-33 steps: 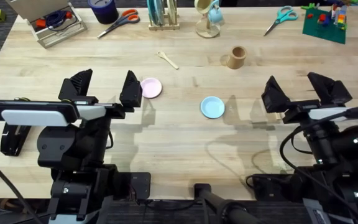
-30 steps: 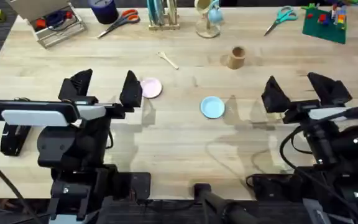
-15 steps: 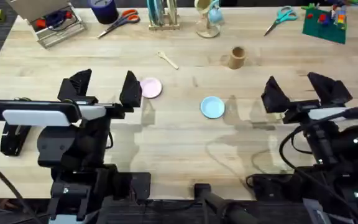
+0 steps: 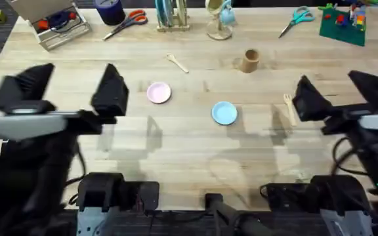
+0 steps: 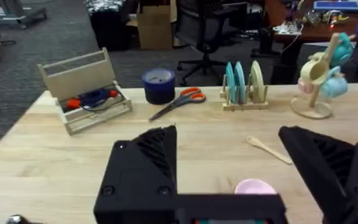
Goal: Pick up a utensil and set it on the pink plate, then put the other utensil in the container.
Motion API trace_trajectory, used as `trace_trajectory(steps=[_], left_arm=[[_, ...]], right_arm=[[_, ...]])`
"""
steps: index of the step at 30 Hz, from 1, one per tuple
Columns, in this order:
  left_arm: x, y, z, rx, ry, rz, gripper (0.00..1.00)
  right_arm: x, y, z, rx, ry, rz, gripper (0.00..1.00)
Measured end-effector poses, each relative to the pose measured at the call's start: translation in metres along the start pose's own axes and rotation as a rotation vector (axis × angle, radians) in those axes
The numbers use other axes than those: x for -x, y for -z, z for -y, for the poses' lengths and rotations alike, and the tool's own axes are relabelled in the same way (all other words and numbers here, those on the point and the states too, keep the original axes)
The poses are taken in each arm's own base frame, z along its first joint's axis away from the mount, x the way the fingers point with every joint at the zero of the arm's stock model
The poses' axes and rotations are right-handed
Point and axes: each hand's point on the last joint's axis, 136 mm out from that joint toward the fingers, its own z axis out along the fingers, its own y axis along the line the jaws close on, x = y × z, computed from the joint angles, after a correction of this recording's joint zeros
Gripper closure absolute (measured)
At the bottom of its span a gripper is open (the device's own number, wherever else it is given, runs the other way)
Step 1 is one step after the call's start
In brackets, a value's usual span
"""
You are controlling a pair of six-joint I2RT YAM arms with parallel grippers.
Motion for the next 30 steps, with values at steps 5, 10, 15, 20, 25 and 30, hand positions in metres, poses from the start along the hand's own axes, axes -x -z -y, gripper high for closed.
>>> trace_trajectory(steps=[5,10,15,20,25,30], left_arm=[[0.035,0.013,-0.002,-0.001,-0.004,-0.076,0.003],[0.064,0.01,-0.003,-0.005,-0.01,-0.201,0.003],[0.068,-0.003,-0.001,-0.016,-0.019,-0.418,0.003],[0.066,-0.022,0.002,-0.036,-0.024,-0.626,0.003],[0.058,-0.036,0.004,-0.049,-0.028,-0.805,0.002],[0.049,-0.044,0.006,-0.056,-0.031,-0.939,0.001]], right_arm=[[0.021,0.016,0.0,0.002,-0.004,-0.079,0.007],[0.048,0.025,0.0,0.004,-0.008,-0.164,0.007],[0.069,0.022,0.001,0.007,-0.014,-0.29,0.007],[0.084,0.015,0.001,0.01,-0.021,-0.435,0.007],[0.089,0.013,0.001,0.014,-0.029,-0.584,0.007],[0.092,0.007,0.002,0.016,-0.033,-0.684,0.008]])
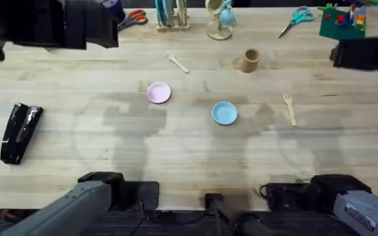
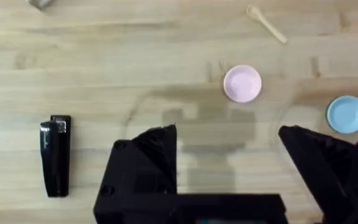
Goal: Pick up a utensil and set it on the pink plate, then put the other utensil in the container.
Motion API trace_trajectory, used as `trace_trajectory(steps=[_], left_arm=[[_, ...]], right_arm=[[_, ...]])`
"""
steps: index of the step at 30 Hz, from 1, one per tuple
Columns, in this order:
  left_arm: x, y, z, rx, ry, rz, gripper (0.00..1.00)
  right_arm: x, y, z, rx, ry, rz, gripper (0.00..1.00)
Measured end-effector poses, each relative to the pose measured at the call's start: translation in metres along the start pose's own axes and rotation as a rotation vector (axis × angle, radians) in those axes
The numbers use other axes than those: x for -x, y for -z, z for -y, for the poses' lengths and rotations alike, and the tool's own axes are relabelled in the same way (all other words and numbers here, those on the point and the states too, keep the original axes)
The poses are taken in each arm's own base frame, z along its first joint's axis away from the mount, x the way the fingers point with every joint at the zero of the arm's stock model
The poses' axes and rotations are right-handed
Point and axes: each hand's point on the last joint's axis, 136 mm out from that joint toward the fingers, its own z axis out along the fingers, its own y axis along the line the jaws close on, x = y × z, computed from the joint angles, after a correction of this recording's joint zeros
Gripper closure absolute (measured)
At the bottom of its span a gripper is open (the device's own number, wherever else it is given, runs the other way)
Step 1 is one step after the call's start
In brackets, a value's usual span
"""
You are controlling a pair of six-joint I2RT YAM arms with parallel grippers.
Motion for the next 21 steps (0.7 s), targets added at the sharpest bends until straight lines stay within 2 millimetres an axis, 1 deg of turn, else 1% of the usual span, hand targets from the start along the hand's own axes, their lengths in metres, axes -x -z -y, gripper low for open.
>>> trace_trajectory(steps=[2,6,13,17,21], left_arm=[[0.002,-0.004,0.0,-0.001,0.0,-0.025,0.002],[0.003,-0.01,0.001,-0.005,-0.001,-0.048,0.003],[0.013,-0.01,0.001,-0.008,0.011,-0.009,0.007],[0.012,-0.014,0.003,-0.016,0.112,-0.03,0.006],[0.012,-0.031,0.007,-0.02,0.224,-0.095,0.006]], right_arm=[[0.004,-0.004,0.0,0.0,-0.001,-0.011,0.006],[0.004,-0.008,0.0,0.0,-0.001,-0.026,0.006],[0.004,-0.007,0.0,0.0,-0.001,-0.026,0.005],[0.004,-0.007,0.0,0.0,-0.002,-0.026,0.005],[0.004,-0.007,0.0,0.0,-0.002,-0.026,0.005]])
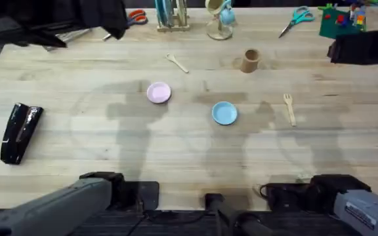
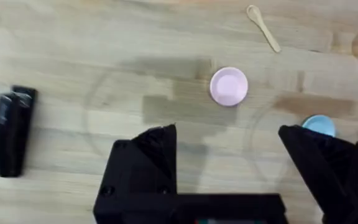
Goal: Pick up a utensil and set it on the pink plate, then put the other utensil in the container.
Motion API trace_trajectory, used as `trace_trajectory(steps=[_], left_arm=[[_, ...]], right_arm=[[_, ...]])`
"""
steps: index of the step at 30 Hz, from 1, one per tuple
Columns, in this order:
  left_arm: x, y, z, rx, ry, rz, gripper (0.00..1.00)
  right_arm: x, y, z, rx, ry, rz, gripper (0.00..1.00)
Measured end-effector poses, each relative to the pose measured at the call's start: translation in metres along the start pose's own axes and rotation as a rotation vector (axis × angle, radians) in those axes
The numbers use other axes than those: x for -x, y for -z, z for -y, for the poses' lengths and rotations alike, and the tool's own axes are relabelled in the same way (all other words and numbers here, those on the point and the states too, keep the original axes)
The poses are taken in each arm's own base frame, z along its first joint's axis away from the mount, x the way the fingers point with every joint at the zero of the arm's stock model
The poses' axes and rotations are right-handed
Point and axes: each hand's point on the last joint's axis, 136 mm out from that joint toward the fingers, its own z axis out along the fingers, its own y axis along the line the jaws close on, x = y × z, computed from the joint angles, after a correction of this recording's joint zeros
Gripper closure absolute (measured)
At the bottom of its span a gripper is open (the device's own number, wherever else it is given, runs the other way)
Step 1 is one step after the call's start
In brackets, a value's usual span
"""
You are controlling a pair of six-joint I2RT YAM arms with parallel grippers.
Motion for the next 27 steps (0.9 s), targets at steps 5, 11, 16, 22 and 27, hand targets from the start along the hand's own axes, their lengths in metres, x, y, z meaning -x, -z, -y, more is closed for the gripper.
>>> trace_trajectory(steps=[5,11,16,22,27], left_arm=[[0.009,-0.029,0.025,-0.022,0.06,-0.052,0.004],[0.017,-0.062,0.069,-0.062,0.113,-0.091,0.004],[0.019,-0.098,0.095,-0.046,0.146,-0.159,0.004],[0.036,-0.14,0.122,0.009,0.155,-0.183,0.004],[0.039,-0.174,0.135,0.052,0.178,-0.204,0.005]], right_arm=[[0.0,0.0,0.0,0.0,0.0,-0.001,0.005],[-0.007,0.0,0.0,0.001,-0.001,-0.029,0.005],[-0.009,0.0,0.0,0.001,-0.001,-0.035,0.005],[-0.009,0.001,0.0,0.001,-0.001,-0.035,0.005],[-0.009,0.001,0.0,0.001,-0.002,-0.035,0.005]])
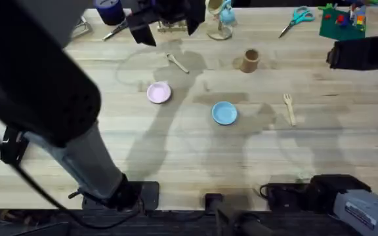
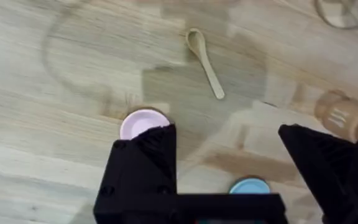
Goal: Pick up a utensil and set it on the pink plate, then put the other utensil in the container.
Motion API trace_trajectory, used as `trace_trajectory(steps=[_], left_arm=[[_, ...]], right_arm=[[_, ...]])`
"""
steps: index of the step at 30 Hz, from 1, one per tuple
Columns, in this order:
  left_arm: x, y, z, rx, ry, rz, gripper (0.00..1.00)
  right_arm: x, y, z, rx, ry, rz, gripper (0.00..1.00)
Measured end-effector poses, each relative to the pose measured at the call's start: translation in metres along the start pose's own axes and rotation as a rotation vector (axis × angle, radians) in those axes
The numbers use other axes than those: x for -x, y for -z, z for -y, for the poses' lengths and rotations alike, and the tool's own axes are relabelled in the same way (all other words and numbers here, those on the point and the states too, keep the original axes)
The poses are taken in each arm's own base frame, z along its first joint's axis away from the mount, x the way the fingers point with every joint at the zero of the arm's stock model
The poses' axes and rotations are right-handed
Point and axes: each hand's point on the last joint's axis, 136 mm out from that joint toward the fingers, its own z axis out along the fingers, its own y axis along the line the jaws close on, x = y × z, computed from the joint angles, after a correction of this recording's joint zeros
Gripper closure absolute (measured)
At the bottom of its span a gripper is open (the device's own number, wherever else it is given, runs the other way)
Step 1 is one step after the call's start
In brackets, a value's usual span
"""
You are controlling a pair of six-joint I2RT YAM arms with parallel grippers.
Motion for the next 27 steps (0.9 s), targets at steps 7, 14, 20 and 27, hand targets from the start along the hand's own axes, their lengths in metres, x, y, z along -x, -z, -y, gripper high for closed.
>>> trace_trajectory(steps=[7,14,20,27], left_arm=[[-0.004,-0.039,-0.004,0.079,0.057,-0.058,0.008],[-0.001,-0.068,0.0,0.097,0.099,-0.067,0.007],[0.002,-0.09,0.005,0.099,0.129,-0.067,0.008],[-0.001,-0.106,0.004,0.119,0.168,-0.086,0.007]], right_arm=[[0.0,0.0,0.0,0.0,0.0,0.0,0.005],[0.0,0.0,0.0,0.0,0.0,0.0,0.005],[0.0,0.0,0.0,0.0,0.0,0.0,0.006],[0.0,0.0,0.0,0.0,0.0,0.0,0.005]])
